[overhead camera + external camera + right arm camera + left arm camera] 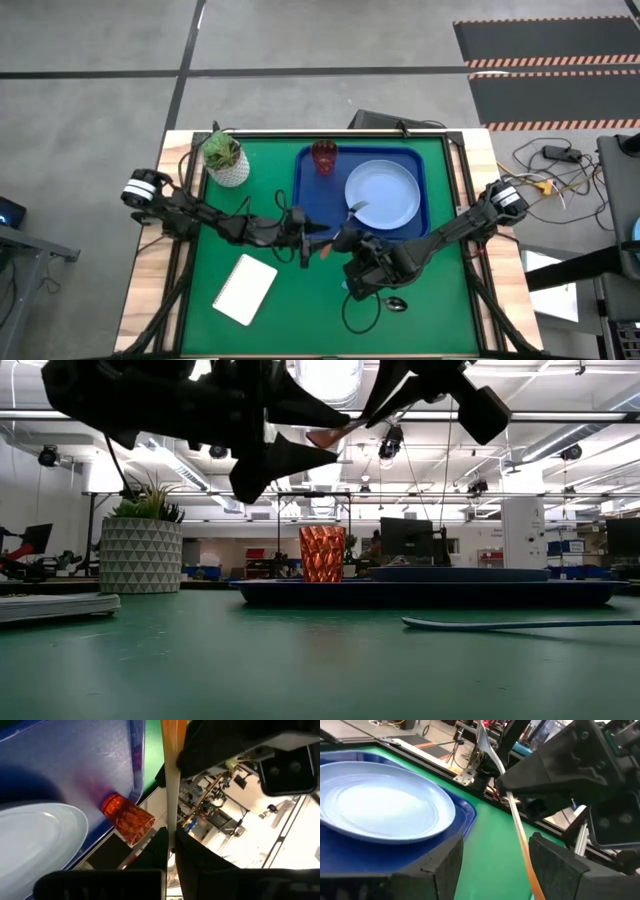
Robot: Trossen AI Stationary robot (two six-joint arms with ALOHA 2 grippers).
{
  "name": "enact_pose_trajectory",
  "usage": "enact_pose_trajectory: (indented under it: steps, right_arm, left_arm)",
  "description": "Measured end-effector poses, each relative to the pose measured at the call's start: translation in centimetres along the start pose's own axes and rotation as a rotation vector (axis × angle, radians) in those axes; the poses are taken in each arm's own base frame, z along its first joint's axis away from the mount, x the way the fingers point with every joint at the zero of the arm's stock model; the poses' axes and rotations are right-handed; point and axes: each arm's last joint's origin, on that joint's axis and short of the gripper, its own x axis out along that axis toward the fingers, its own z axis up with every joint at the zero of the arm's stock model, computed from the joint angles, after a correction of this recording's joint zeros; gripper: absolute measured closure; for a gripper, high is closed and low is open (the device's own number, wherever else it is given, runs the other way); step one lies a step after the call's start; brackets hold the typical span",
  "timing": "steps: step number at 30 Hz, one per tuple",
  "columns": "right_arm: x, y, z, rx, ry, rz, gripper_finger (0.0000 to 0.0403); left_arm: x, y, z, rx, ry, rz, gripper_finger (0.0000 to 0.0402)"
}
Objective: Pick and place plate/cup/fork/spoon on tray
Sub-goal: Put the orange fork on the blue tray to the left of the blue plate
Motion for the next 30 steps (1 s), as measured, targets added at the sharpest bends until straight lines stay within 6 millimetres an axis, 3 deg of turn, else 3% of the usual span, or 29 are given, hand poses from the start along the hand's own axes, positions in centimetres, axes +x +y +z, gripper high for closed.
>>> enact_pose_trajectory:
  steps: [11,15,19,25,30]
  right_arm:
    - [0.9,-0.9,-0.1,-0.040,-0.001,-0.030,0.0394]
    - [1.1,-0.9,-0.3,-0.041,0.004,-0.027,0.0394]
    - [1.2,-0.8,-0.3,-0.045,0.006,-0.023,0.0394]
    - [1.2,-0.6,-0.2,-0.025,0.011,-0.023,0.0388]
    - [1.3,-0.5,-0.3,-0.017,0.012,-0.021,0.0358]
  left_arm:
    - [0.2,-0.2,0.3,0.018,0.005,-0.030,0.0251]
    - [0.2,-0.1,0.3,0.019,0.005,-0.026,0.0304]
    - [0.2,-0.1,0.1,0.025,0.021,-0.018,0.0385]
    - [0.2,0.0,0.1,0.035,0.022,-0.016,0.0399]
    - [0.2,-0.1,0.2,0.052,0.007,-0.022,0.0401]
